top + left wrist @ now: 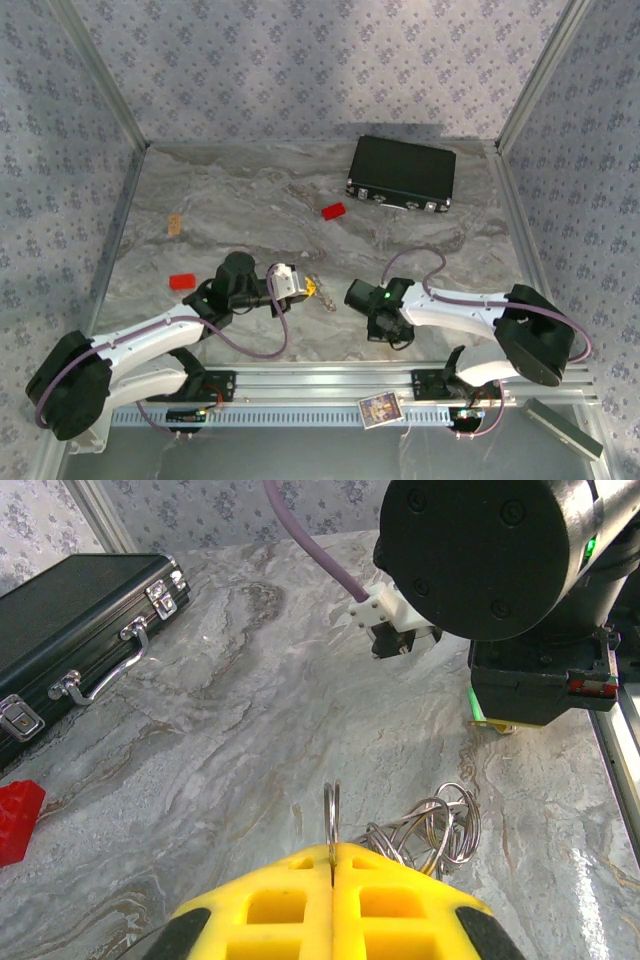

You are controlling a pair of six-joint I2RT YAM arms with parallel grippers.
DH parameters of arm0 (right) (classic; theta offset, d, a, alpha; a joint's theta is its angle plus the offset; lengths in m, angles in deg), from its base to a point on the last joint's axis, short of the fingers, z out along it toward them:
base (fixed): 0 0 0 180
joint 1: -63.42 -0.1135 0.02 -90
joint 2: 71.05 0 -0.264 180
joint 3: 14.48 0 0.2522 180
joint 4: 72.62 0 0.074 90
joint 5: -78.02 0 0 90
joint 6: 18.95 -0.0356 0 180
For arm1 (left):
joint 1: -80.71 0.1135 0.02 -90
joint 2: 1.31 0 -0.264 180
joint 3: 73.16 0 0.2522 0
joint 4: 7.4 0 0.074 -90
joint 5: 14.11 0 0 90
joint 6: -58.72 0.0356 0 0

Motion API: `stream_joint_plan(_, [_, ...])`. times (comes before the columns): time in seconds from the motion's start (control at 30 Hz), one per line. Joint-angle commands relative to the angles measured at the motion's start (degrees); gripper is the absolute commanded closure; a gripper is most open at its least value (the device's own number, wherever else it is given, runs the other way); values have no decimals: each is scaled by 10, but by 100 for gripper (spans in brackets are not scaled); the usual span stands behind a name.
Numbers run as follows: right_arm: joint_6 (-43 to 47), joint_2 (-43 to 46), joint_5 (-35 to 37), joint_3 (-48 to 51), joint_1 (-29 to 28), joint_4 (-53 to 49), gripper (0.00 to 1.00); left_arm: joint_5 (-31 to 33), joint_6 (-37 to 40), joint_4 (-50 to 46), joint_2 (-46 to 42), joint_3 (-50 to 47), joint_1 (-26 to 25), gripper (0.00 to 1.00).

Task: Put the keys on the keyring

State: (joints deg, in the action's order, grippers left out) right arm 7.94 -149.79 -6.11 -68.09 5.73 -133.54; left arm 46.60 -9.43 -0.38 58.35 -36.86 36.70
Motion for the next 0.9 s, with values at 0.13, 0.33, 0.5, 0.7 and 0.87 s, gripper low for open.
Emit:
stream_joint_plan(0.13, [50, -31, 20, -41, 0, -3, 100, -8, 14, 4, -6, 3, -3, 100])
stream_joint_plan(0.33, [105, -53, 9, -75, 9, 24, 100, -6, 12, 6, -4, 2, -3, 100])
stream_joint_plan(0.5, [142, -74, -8, -81, 38, 42, 100, -1, 5, 10, -6, 1, -4, 100])
stream_joint_plan(0.7, [172, -87, -25, -82, 67, 55, 95, 1, 5, 10, -6, 1, -3, 100])
stream_joint_plan(0.87, [184, -92, -27, -86, 77, 52, 84, 1, 5, 10, -5, 2, -4, 100])
